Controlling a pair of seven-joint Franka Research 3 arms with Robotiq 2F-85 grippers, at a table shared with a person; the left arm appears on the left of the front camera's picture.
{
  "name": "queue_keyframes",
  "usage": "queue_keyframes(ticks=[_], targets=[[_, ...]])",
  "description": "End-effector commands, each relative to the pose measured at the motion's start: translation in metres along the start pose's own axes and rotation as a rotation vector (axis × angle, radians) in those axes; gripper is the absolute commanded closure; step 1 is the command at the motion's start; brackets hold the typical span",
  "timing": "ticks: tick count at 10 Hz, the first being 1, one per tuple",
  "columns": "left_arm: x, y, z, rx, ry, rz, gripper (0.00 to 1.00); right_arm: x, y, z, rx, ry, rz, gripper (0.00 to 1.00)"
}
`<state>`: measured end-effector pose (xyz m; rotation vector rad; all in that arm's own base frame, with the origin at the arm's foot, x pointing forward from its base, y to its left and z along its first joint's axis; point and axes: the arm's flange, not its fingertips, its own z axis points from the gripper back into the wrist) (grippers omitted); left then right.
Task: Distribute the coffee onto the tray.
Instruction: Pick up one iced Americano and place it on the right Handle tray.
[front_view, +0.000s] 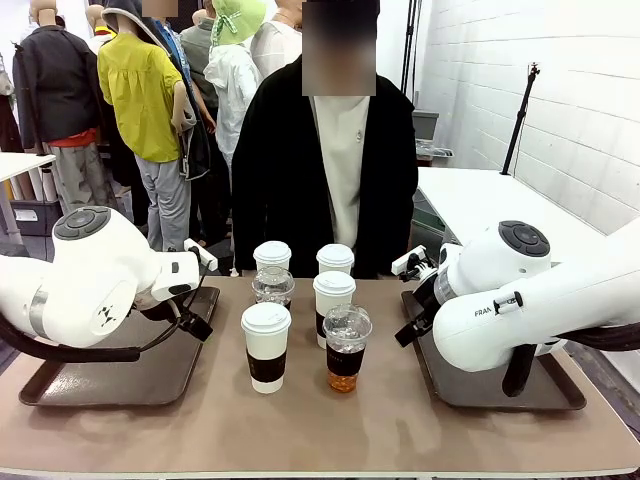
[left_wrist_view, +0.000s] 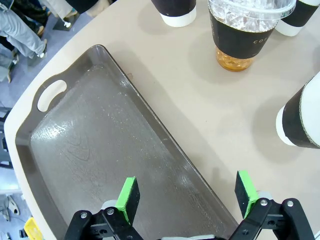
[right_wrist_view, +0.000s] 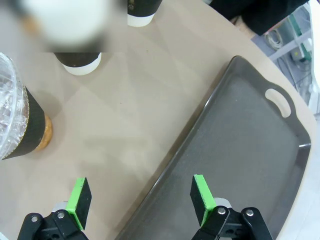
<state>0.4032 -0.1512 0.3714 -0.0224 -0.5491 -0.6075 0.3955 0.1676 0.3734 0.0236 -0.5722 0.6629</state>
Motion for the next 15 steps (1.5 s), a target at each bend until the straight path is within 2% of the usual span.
queue_keyframes(ticks=[1,4,7,12,15], targets=[[0.011,0.000,0.008,-0.009,-0.001,-0.038,0.00,-0.006,-0.003,0.008,-0.008,-0.014,-0.043,0.00],[0.042,-0.001,0.040,-0.007,0.005,-0.106,0.00,-0.004,-0.013,0.044,-0.033,-0.027,-0.074,0.00],[0.061,-0.003,0.075,-0.002,0.000,-0.129,0.00,0.007,-0.018,0.083,-0.015,-0.045,-0.035,0.00],[0.069,-0.005,0.112,-0.006,-0.022,-0.161,0.00,0.018,-0.018,0.116,0.012,-0.043,0.044,0.00],[0.065,0.006,0.123,-0.094,-0.059,-0.189,0.00,0.019,-0.027,0.123,0.081,-0.117,0.071,0.00]])
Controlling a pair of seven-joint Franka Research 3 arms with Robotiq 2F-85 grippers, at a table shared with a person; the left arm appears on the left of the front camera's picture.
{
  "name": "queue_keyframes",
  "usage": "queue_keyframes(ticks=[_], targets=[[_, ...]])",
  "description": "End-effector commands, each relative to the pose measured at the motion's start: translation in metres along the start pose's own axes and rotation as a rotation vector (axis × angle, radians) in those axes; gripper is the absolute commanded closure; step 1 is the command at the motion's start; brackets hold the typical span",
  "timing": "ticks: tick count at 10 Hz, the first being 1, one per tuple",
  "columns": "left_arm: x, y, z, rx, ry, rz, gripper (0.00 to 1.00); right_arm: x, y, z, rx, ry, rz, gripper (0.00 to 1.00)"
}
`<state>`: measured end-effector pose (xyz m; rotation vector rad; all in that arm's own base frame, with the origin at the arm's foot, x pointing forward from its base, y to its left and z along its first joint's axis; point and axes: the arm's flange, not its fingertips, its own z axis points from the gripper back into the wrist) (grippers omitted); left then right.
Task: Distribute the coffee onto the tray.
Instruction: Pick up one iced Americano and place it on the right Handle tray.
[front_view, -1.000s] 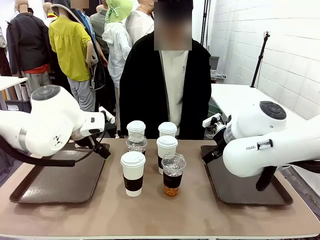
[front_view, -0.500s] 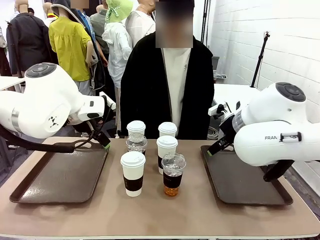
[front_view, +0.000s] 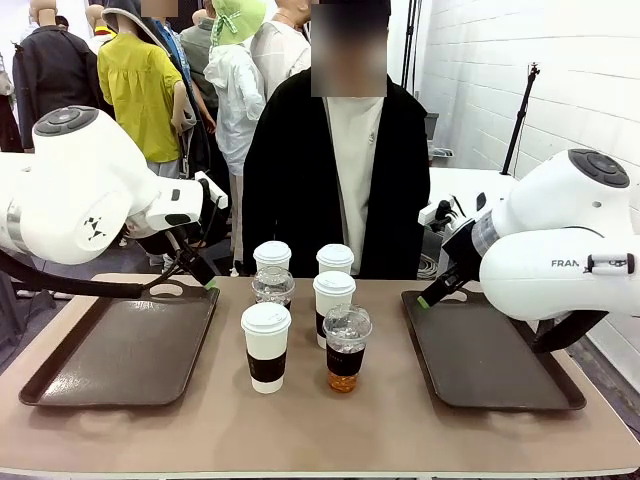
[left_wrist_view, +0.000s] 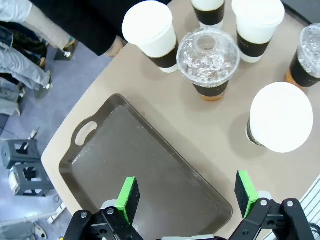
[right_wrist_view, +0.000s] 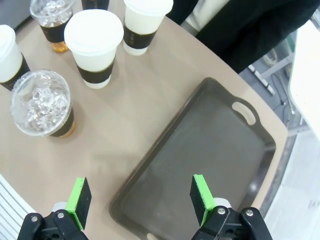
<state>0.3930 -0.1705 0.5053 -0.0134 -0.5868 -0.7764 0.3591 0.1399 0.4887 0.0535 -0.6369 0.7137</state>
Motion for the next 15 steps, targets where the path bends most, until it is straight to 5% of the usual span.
queue_keyframes(ticks=[1,7,15], targets=[[-0.008,0.013,0.012,-0.109,-0.046,-0.038,0.00,-0.001,-0.011,0.006,0.092,-0.076,0.043,0.00],[-0.025,0.040,0.034,-0.305,-0.169,-0.118,0.00,-0.001,-0.029,0.017,0.301,-0.273,0.147,0.00],[-0.033,0.044,0.042,-0.342,-0.214,-0.103,0.00,-0.003,-0.028,0.020,0.303,-0.276,0.145,0.00]])
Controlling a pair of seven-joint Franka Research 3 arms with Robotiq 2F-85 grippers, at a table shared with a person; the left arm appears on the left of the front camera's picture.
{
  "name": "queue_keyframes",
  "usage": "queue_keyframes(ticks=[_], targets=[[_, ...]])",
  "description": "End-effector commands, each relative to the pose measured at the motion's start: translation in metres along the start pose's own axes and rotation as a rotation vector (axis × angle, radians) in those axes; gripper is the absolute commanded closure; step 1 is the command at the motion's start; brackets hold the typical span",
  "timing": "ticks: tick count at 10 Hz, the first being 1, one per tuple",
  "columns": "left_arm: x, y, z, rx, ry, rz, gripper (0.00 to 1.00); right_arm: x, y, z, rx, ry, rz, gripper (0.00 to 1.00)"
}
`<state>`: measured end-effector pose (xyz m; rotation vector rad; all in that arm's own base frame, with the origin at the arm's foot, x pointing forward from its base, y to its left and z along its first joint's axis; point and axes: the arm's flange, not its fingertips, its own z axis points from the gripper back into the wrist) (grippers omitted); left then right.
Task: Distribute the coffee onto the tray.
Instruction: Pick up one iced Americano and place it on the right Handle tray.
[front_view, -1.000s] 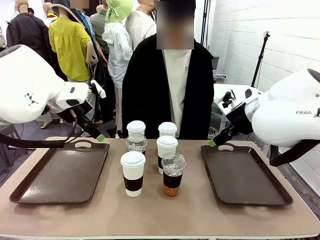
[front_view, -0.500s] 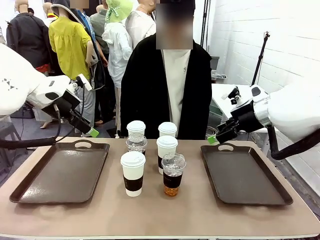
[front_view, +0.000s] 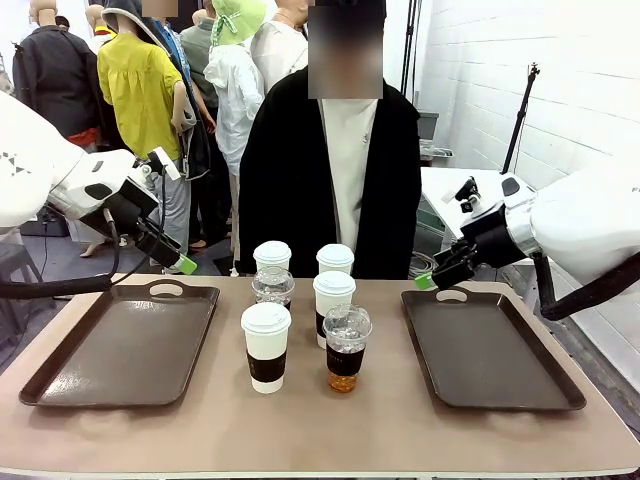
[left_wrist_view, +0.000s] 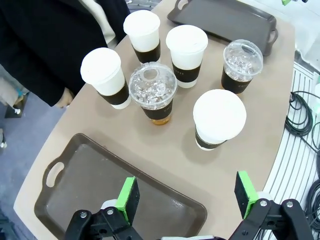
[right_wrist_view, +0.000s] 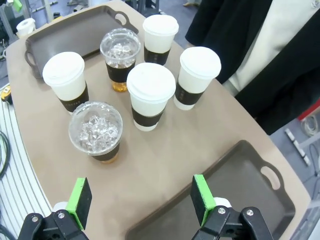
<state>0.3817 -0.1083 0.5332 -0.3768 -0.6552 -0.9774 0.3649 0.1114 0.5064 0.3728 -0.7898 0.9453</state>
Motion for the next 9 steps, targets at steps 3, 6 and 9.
queue_keyframes(ticks=[3,6,9], targets=[[-0.0002,0.0011,-0.0005,-0.008,-0.004,0.004,0.00,0.0009,0.0009,0.0013,0.015,-0.015,-0.001,0.00],[-0.0002,0.0011,-0.0005,-0.008,-0.004,0.004,0.00,0.0009,0.0009,0.0013,0.015,-0.015,-0.001,0.00],[-0.0002,0.0011,-0.0005,-0.008,-0.004,0.004,0.00,0.0009,0.0009,0.0013,0.015,-0.015,-0.001,0.00]])
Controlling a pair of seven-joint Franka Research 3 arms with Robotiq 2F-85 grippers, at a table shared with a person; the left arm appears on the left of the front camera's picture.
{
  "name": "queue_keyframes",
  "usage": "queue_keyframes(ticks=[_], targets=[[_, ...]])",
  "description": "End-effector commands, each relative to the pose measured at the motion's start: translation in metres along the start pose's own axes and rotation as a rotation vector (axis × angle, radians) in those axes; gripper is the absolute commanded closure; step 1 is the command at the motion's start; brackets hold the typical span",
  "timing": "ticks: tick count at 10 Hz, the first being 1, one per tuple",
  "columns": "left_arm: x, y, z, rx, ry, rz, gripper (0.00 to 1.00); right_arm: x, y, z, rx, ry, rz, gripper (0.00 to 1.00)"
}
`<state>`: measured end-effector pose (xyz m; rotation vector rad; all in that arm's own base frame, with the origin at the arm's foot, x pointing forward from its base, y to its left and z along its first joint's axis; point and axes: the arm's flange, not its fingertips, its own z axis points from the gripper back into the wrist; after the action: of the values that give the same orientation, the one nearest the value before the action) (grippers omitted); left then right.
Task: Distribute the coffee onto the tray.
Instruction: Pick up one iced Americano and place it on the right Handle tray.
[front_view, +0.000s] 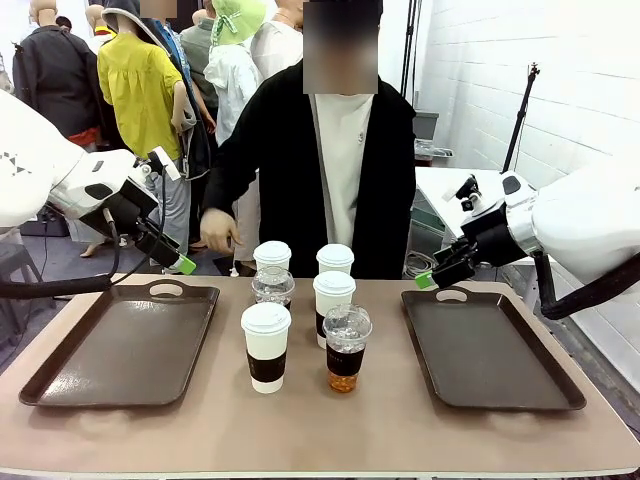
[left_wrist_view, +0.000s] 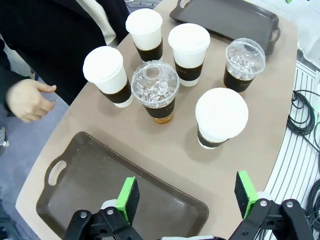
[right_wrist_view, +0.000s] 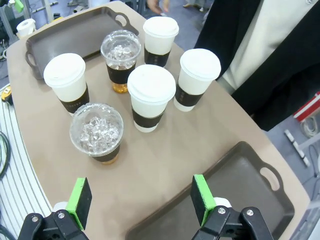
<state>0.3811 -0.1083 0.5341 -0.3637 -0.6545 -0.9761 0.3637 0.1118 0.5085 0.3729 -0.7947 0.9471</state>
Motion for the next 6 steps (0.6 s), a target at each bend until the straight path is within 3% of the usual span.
queue_keyframes(ticks=[1,6], targets=[[-0.0005,0.0015,-0.0013,-0.018,-0.011,0.006,0.00,-0.0005,-0.0003,-0.0004,0.016,-0.011,-0.004,0.00],[-0.0005,0.0015,-0.0013,-0.018,-0.011,0.006,0.00,-0.0005,-0.0003,-0.0004,0.016,-0.011,-0.004,0.00]])
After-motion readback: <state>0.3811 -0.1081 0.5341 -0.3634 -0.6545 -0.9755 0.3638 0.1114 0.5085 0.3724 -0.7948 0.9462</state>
